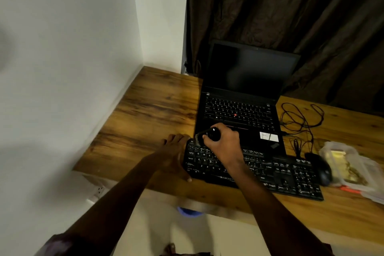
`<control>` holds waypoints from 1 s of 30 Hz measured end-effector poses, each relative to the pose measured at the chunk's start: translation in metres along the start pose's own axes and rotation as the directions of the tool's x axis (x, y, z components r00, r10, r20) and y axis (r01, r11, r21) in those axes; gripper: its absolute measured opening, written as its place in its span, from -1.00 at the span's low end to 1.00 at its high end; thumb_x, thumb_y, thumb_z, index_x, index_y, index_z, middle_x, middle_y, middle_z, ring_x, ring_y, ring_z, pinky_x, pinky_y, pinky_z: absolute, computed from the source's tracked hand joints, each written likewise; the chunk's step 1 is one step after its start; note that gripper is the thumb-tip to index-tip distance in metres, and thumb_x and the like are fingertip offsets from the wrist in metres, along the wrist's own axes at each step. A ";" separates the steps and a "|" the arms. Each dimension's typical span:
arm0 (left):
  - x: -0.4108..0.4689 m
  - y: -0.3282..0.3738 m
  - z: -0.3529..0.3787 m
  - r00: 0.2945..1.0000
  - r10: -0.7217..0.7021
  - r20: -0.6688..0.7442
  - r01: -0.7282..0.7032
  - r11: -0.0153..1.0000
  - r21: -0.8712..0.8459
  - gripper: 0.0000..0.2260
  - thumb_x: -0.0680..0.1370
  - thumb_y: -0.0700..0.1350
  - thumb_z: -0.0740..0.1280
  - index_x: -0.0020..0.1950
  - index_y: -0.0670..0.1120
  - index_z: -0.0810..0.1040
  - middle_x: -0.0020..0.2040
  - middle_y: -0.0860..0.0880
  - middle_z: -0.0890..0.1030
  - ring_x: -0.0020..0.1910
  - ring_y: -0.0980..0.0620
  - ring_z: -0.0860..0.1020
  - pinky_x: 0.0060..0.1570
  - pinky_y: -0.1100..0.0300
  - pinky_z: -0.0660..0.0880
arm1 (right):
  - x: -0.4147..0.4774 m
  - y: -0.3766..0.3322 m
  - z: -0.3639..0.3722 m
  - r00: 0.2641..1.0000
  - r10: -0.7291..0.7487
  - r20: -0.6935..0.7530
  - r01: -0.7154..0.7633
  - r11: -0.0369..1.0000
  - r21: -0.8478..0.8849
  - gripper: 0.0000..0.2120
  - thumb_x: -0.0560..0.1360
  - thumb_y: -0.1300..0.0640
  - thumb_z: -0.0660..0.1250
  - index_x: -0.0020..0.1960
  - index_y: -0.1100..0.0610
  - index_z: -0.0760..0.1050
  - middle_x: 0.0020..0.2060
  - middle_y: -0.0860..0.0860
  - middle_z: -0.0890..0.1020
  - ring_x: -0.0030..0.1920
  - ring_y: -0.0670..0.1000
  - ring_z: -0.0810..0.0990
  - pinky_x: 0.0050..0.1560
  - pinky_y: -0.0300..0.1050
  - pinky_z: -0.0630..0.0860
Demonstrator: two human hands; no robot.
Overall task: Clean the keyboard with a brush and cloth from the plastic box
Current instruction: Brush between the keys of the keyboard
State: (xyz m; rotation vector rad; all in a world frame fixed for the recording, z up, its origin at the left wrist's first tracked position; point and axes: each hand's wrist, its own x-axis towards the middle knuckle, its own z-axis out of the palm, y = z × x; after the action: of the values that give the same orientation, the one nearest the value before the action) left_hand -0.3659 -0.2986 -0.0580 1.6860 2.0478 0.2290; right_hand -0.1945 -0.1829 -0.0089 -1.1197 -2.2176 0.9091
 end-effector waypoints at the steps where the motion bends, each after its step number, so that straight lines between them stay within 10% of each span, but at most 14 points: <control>1: 0.000 0.001 0.000 1.000 -0.007 0.002 0.007 1.000 0.013 0.26 0.06 0.41 0.57 0.57 0.01 0.01 0.48 0.00 0.17 0.44 -0.09 0.12 0.40 -0.12 0.14 | 0.000 -0.005 0.003 1.000 -0.020 0.014 0.020 1.000 0.007 -0.76 0.43 0.08 0.54 0.05 0.06 0.59 -0.16 -0.08 0.67 -0.15 -0.16 0.66 -0.13 -0.25 0.65; 12: 0.000 -0.001 -0.001 1.000 0.000 0.001 0.000 1.000 0.007 0.26 0.06 0.43 0.56 0.57 0.04 0.01 0.49 0.00 0.15 0.44 -0.09 0.12 0.43 -0.14 0.13 | 0.007 -0.007 0.000 1.000 -0.019 -0.014 0.017 0.995 -0.102 -0.81 0.43 0.10 0.53 0.00 0.07 0.61 -0.22 -0.05 0.67 -0.21 -0.08 0.67 -0.16 -0.06 0.68; 19: -0.001 0.001 -0.002 1.000 -0.003 0.007 0.002 1.000 0.024 0.28 0.06 0.42 0.57 0.59 0.03 -0.02 0.48 0.00 0.15 0.44 -0.09 0.12 0.40 -0.13 0.15 | 0.001 -0.008 0.003 0.995 0.081 -0.061 -0.071 0.986 0.153 -0.83 0.40 0.12 0.57 -0.05 0.08 0.65 -0.21 -0.10 0.68 -0.20 -0.20 0.65 -0.25 -0.46 0.53; 30: 0.002 -0.001 -0.001 1.000 -0.014 0.028 0.013 1.000 0.026 0.44 -0.16 0.63 0.27 0.60 0.04 -0.08 0.51 0.04 0.09 0.47 -0.08 0.07 0.41 -0.16 0.15 | -0.008 0.003 -0.003 0.994 0.065 -0.083 -0.063 0.997 0.036 -0.90 0.43 0.07 0.51 -0.10 0.03 0.62 -0.28 -0.10 0.64 -0.25 -0.14 0.64 -0.23 -0.17 0.66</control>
State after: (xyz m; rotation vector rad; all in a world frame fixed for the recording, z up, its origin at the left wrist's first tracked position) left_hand -0.3672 -0.2970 -0.0578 1.6809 2.0488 0.1741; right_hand -0.1869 -0.1869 -0.0095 -1.1972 -2.1022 0.9056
